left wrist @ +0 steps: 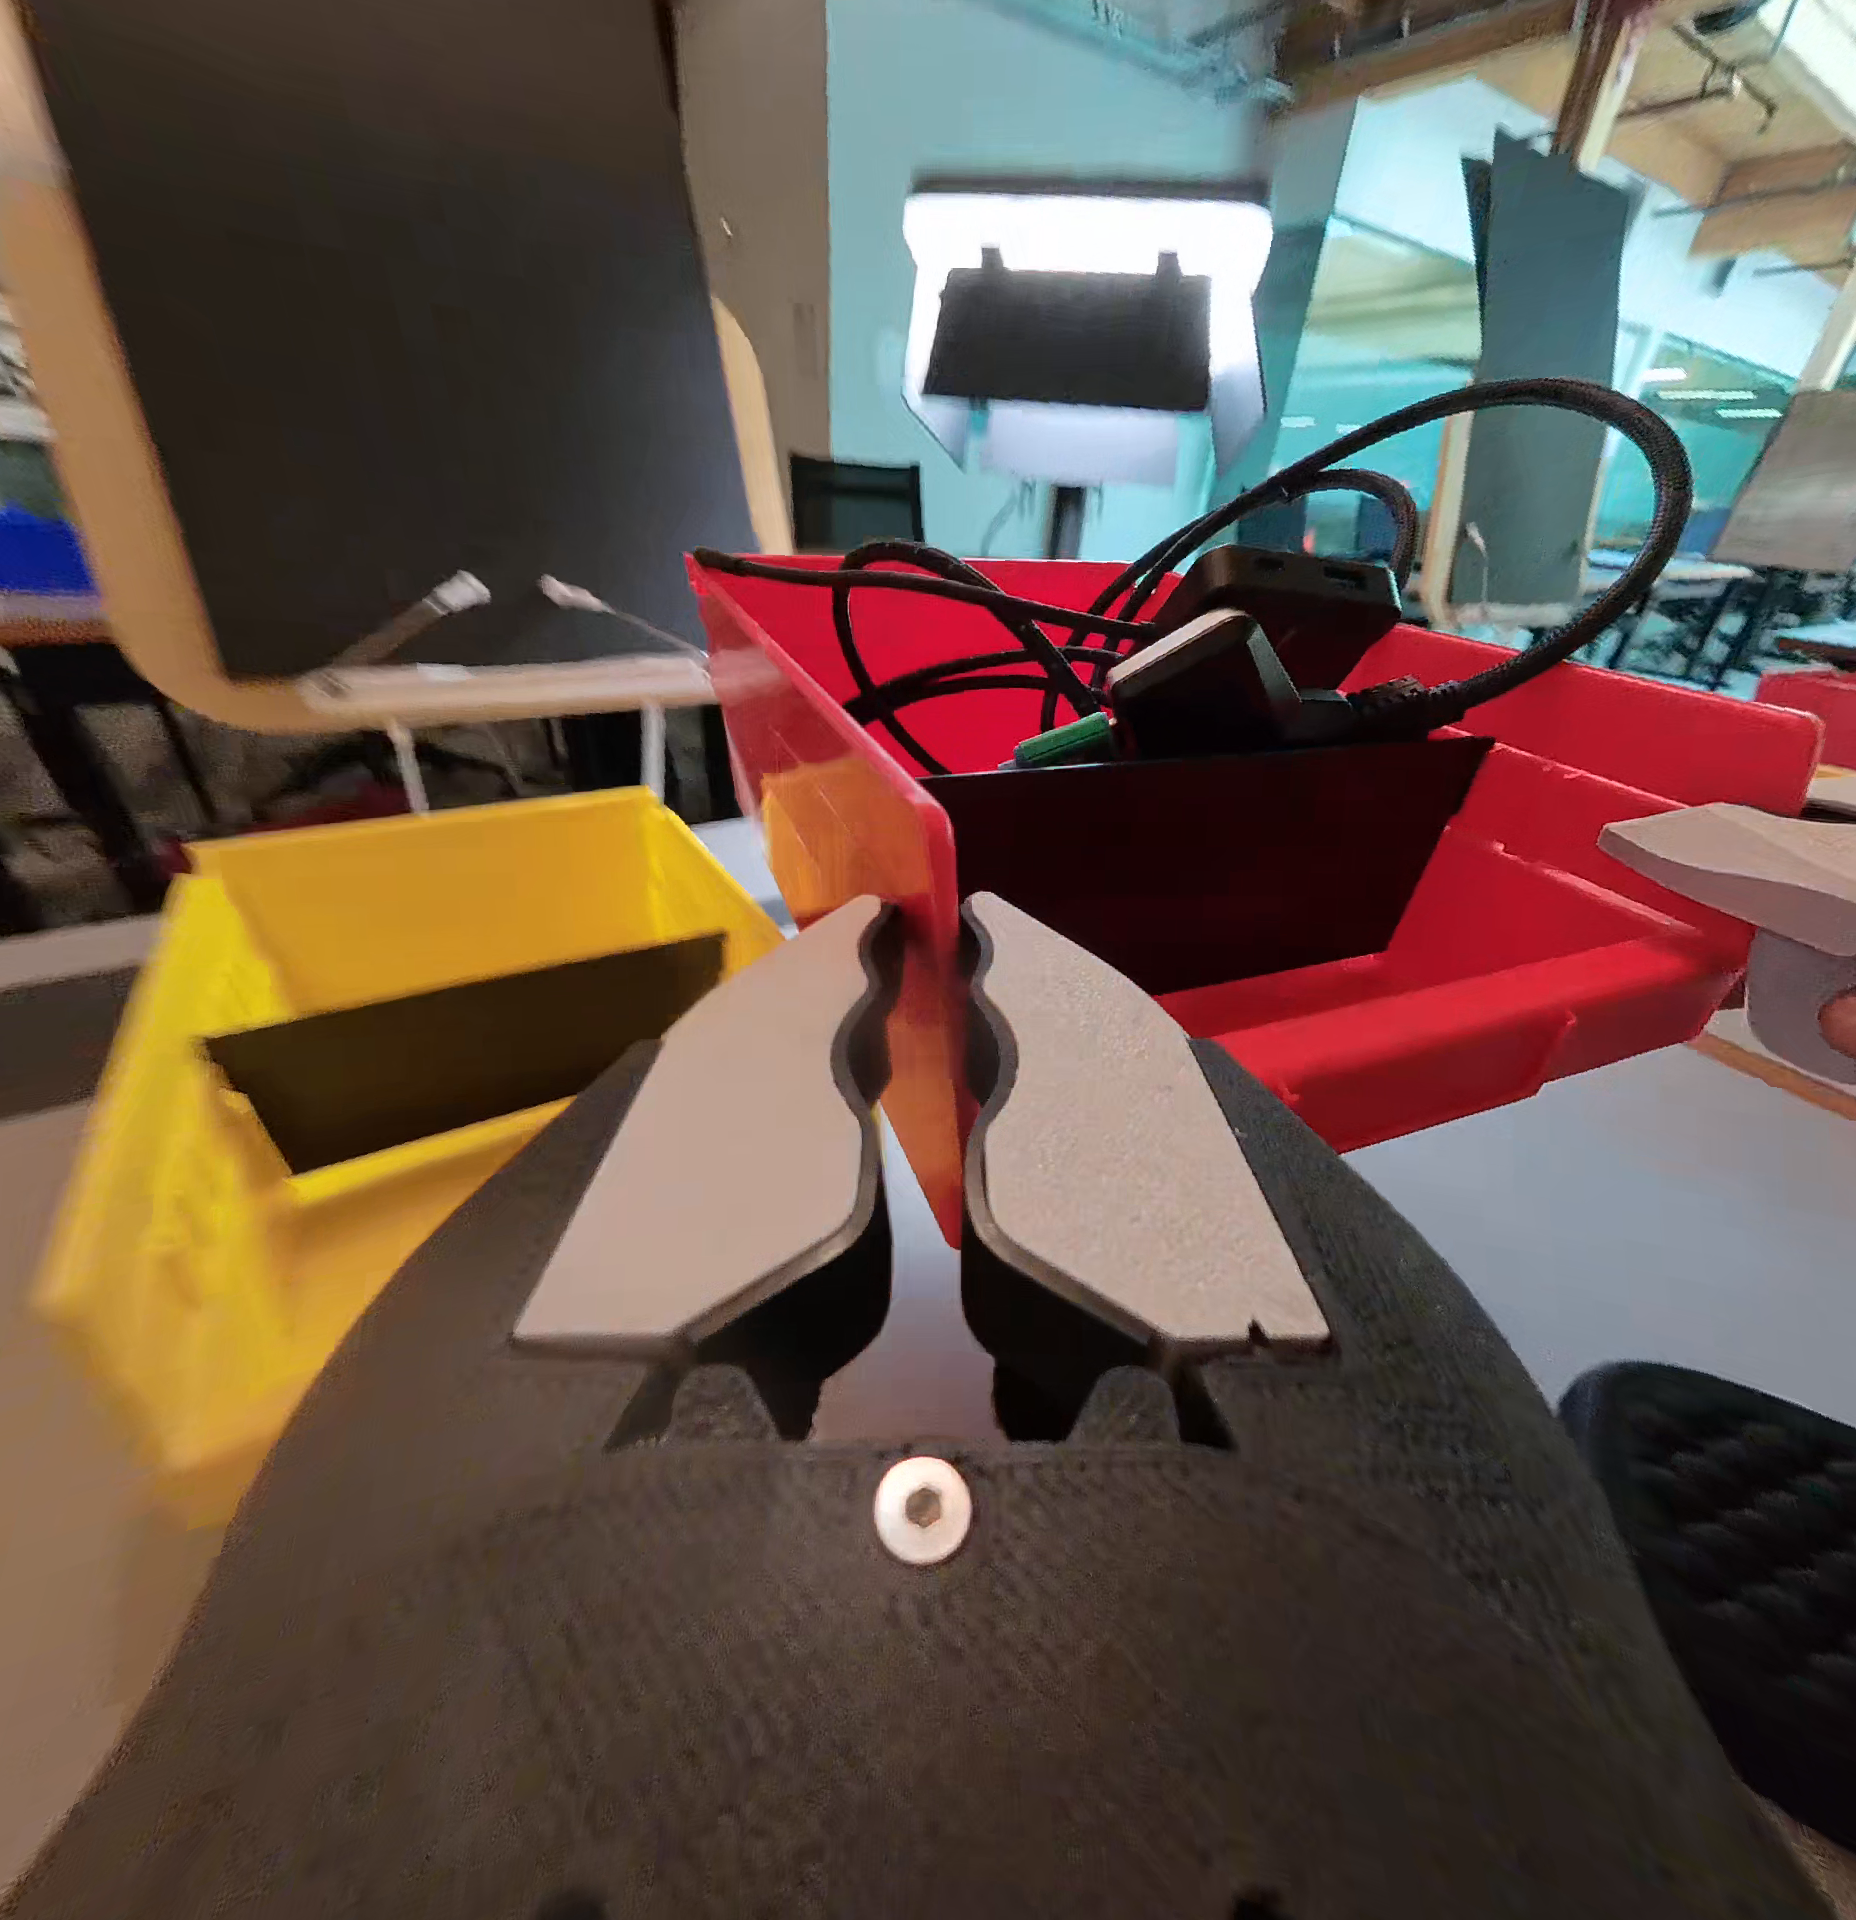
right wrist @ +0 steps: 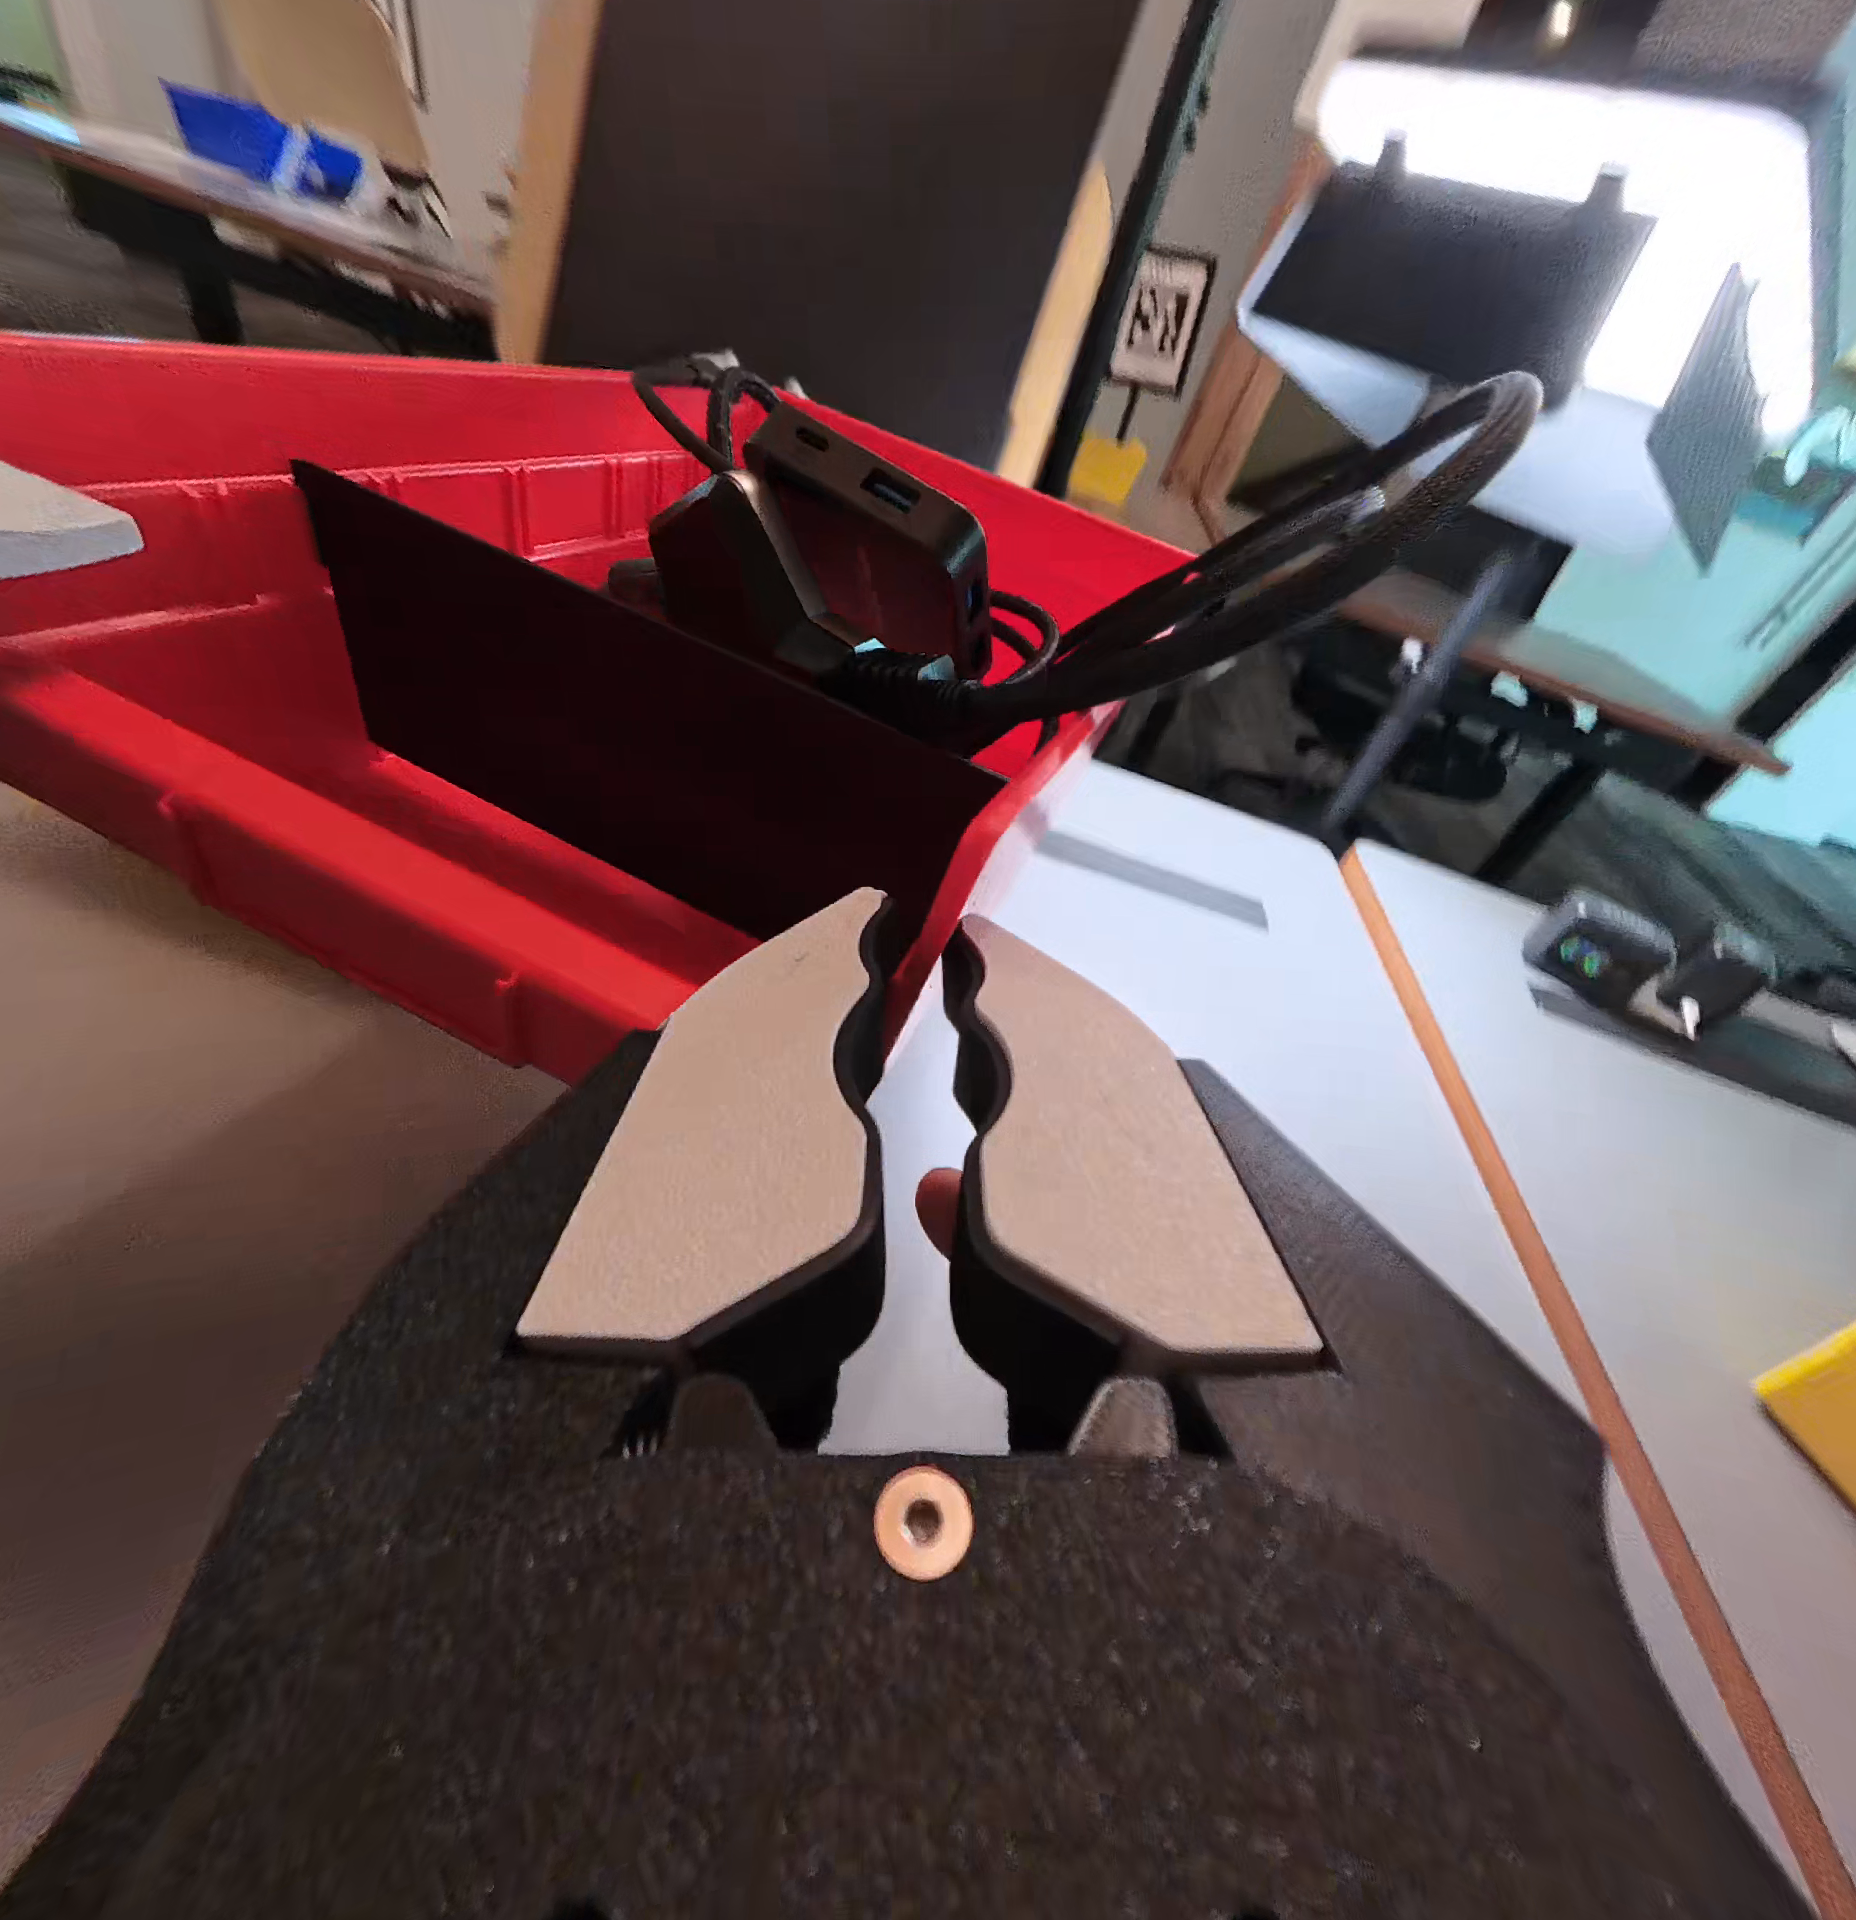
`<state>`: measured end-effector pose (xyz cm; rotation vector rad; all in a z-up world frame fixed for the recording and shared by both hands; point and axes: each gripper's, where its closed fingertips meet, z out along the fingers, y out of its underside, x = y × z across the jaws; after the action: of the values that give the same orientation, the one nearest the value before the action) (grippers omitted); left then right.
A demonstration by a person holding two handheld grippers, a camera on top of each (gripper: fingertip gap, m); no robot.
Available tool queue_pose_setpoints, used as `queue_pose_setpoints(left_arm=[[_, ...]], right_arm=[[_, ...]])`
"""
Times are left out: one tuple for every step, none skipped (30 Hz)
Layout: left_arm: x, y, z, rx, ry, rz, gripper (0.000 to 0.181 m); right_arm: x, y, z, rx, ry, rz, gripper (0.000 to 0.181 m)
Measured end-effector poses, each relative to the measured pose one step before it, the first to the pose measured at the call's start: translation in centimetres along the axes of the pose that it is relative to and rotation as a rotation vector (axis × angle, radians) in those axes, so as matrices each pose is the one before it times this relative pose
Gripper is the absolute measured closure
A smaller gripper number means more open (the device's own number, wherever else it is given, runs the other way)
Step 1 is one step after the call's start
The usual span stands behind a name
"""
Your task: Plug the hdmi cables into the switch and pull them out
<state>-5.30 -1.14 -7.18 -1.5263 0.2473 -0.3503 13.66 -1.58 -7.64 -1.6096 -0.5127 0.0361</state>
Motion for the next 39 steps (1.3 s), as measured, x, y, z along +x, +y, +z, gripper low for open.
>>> queue_pose_setpoints(left_arm=[[-0.965,-1.379,-1.185,0.0293,-0.025,0.0174,0.172],[-1.206,-1.287,-1.211,0.0254,-0.0289,0.0143,0.172],[-1.412,-1.151,-1.219,0.0197,-0.031,0.0112,0.172],[-1.608,-0.96,-1.212,0.0123,-0.0344,0.0121,0.172],[-1.781,-0.783,-1.225,0.009,-0.0357,0.0038,0.172],[-1.876,-0.65,-1.225,0.0086,-0.0326,-0.0062,0.172],[-1.946,-0.507,-1.202,0.006,-0.0354,-0.0029,0.171],[-2.012,-0.364,-1.18,0.0035,-0.0408,0.0029,0.171],[-2.005,-0.251,-1.125,0.0013,-0.042,0.0063,0.172],[-1.961,-0.149,-1.064,0.0005,-0.0409,0.0076,0.172],[-1.91,-0.038,-0.952,-0.0024,-0.0382,0.0086,0.172],[-1.811,0.108,-0.81,-0.005,-0.0352,0.0077,0.172],[-1.729,0.254,-0.63,-0.0051,-0.0314,0.0054,0.172],[-1.622,0.384,-0.471,-0.0046,-0.027,0.0025,0.172],[-1.512,0.513,-0.326,-0.0052,-0.0247,-0.003,0.172],[-1.359,0.583,-0.204,-0.0043,-0.0205,-0.0067,0.172],[-1.17,0.647,-0.092,-0.0021,-0.0124,-0.0085,0.172],[-0.989,0.787,0.035,-0.0036,-0.0069,-0.0112,0.171],[-0.798,0.933,0.143,-0.0084,-0.0043,-0.0089,0.171],[-0.621,1.04,0.221,-0.0102,-0.0022,-0.004,0.171],[-0.469,1.106,0.307,-0.0084,0.0004,-0.0047,0.171],[-0.372,1.208,0.369,-0.0103,0.0059,-0.0124,0.171],[-0.27,1.304,0.431,-0.0156,0.0117,-0.0235,0.17],[-0.231,1.388,0.443,-0.0227,0.0084,-0.0242,0.17],[-0.229,1.242,0.361,-0.0133,-0.0052,-0.0016,0.17],[-0.098,0.914,0.233,0.0007,-0.0069,0.0133,0.171],[0.083,0.72,0.225,-0.0062,0.0018,0.0031,0.171],[0.201,0.657,0.335,-0.0215,0.0112,-0.0055,0.171],[0.198,0.727,0.427,-0.0396,0.0119,-0.001,0.17],[0.041,0.836,0.461,-0.0538,0.0026,0.0085,0.17],[0.071,0.93,0.45,-0.0636,0.0076,0.016,0.17],[0.197,0.811,0.431,-0.0591,0.0199,0.0162,0.169],[0.453,0.443,0.268,-0.0439,0.0381,0.0202,0.163],[0.426,-0.072,-0.05,-0.021,0.0325,0.022,0.159],[0.11,-0.637,-0.425,0.0047,0.0019,0.0357,0.156],[-0.133,-1.139,-0.716,0.0235,-0.0229,0.06,0.151],[-0.014,-1.329,-0.762,0.0205,-0.0184,0.0822,0.15],[0.402,-1.317,-0.586,0.0068,0.0109,0.0881,0.15],[0.853,-1.125,-0.289,-0.0109,0.0412,0.0782,0.147]], right_arm=[[-0.941,-1.617,-0.007,0.0383,-0.0168,-0.0072,0.174],[-1.165,-1.59,0.2,0.0393,-0.0261,0.0009,0.173],[-1.367,-1.466,0.421,0.0358,-0.029,0.0011,0.173],[-1.516,-1.306,0.655,0.0292,-0.03,0.0003,0.173],[-1.679,-1.186,0.824,0.0246,-0.0356,0.0076,0.173],[-1.798,-1.114,0.942,0.0243,-0.0384,0.0133,0.173],[-1.871,-0.967,1.044,0.0224,-0.0389,0.01,0.172],[-1.924,-0.766,1.166,0.0192,-0.0399,0.0077,0.172],[-1.918,-0.548,1.239,0.0152,-0.0373,0.0044,0.172],[-1.895,-0.314,1.297,0.009,-0.0373,0.0028,0.172],[-1.82,-0.099,1.331,0.0052,-0.0372,0.009,0.172],[-1.728,0.113,1.33,0.001,-0.0337,0.0069,0.172],[-1.601,0.29,1.326,-0.0031,-0.0288,0.0051,0.172],[-1.483,0.484,1.289,-0.008,-0.0236,0.0005,0.172],[-1.368,0.623,1.232,-0.0102,-0.0197,-0.0042,0.172],[-1.263,0.749,1.134,-0.0115,-0.0187,0.0002,0.172],[-1.125,0.859,1.048,-0.0143,-0.0192,0.0047,0.172],[-0.932,0.979,0.961,-0.0153,-0.0192,0.0084,0.172],[-0.726,1.069,0.877,-0.0168,-0.0166,0.0115,0.172],[-0.521,1.201,0.81,-0.0209,-0.0142,0.0165,0.172],[-0.359,1.304,0.754,-0.0251,-0.0127,0.0151,0.172],[-0.229,1.34,0.675,-0.0257,-0.0119,0.017,0.172],[-0.106,1.379,0.594,-0.0274,-0.0093,0.0125,0.172],[-0.001,1.37,0.501,-0.0278,-0.0052,0.0042,0.172],[0.119,1.047,0.309,-0.0089,0.0027,0.0002,0.172],[0.115,0.63,0.178,-0.0014,0.0081,-0.0179,0.172],[0.2,0.473,0.099,-0.0095,0.0139,-0.0227,0.171],[0.342,0.349,0.044,-0.0047,0.0112,-0.0152,0.171],[0.356,0.497,0.094,-0.0159,-0.0064,0.0014,0.171],[0.271,0.631,0.114,-0.03,-0.024,0.0137,0.17],[0.038,0.536,0.045,-0.0317,-0.0401,0.0088,0.168],[-0.072,0.681,-0.061,-0.0487,-0.0395,-0.0032,0.166],[-0.032,0.115,-0.44,-0.0113,-0.0324,-0.0126,0.163],[0.185,-0.376,-0.941,0.0151,-0.0209,-0.0028,0.161],[0.331,-0.64,-1.269,0.0211,-0.022,0.0044,0.159],[0.528,-0.724,-1.423,0.0154,-0.0226,-0.0005,0.156],[0.732,-0.55,-1.379,-0.0019,-0.0216,-0.0189,0.156],[0.984,-0.079,-1.163,-0.0352,-0.0124,-0.0476,0.156],[1.185,0.504,-0.832,-0.0683,-0.0023,-0.0754,0.156]])
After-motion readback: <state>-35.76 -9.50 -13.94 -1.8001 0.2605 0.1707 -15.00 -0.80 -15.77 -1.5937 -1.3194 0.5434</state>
